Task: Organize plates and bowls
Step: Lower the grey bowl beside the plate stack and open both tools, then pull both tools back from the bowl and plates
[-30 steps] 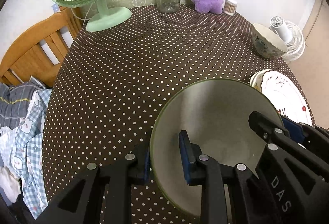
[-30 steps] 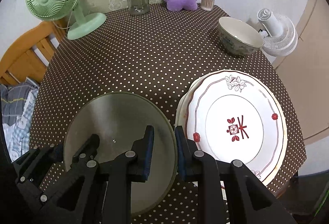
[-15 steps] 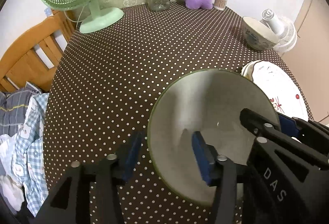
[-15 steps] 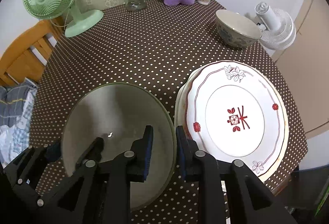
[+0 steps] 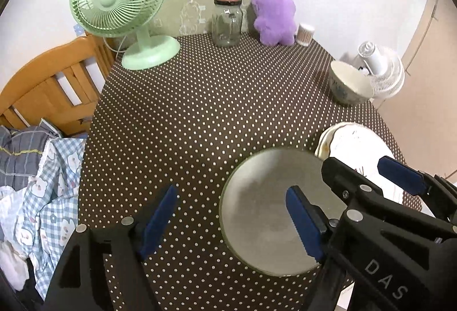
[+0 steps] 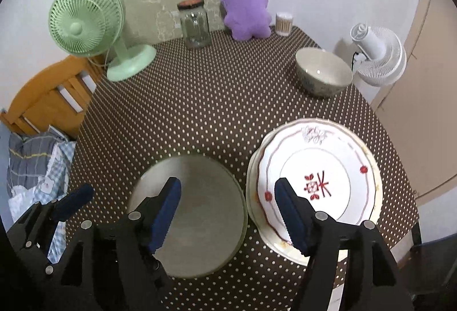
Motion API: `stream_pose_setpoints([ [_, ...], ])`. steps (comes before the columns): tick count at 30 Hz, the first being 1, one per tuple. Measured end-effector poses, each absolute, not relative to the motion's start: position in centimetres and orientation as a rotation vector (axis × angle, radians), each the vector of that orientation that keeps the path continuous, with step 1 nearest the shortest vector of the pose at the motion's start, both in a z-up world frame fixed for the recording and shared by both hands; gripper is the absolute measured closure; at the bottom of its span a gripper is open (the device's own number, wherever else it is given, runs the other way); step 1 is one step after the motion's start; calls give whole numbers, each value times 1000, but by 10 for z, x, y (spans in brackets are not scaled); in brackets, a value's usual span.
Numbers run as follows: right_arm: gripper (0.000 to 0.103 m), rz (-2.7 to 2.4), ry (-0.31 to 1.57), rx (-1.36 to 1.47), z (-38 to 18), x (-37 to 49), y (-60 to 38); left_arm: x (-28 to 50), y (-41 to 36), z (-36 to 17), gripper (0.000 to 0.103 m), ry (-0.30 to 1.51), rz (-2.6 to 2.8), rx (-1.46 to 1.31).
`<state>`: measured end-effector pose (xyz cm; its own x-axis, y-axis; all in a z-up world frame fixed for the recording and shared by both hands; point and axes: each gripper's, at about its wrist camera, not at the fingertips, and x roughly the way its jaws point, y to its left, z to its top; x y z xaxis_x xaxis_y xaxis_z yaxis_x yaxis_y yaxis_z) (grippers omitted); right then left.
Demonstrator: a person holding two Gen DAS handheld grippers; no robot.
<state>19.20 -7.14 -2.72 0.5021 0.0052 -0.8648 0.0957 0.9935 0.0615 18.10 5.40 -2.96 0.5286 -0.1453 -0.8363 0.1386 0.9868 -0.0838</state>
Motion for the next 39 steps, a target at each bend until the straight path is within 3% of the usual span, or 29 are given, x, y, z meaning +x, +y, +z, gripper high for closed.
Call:
stream_pose_setpoints([
  [7,30,-38,1003,91,-11,201,-82,187,42,-15,21,958,-139,-24],
  [14,20,19,971,88,2,219,-106,199,20,-1,21,932,-106,-41],
  [39,20,87,952,56,4,305,-242,274,-112,12,22,900,28,-40],
])
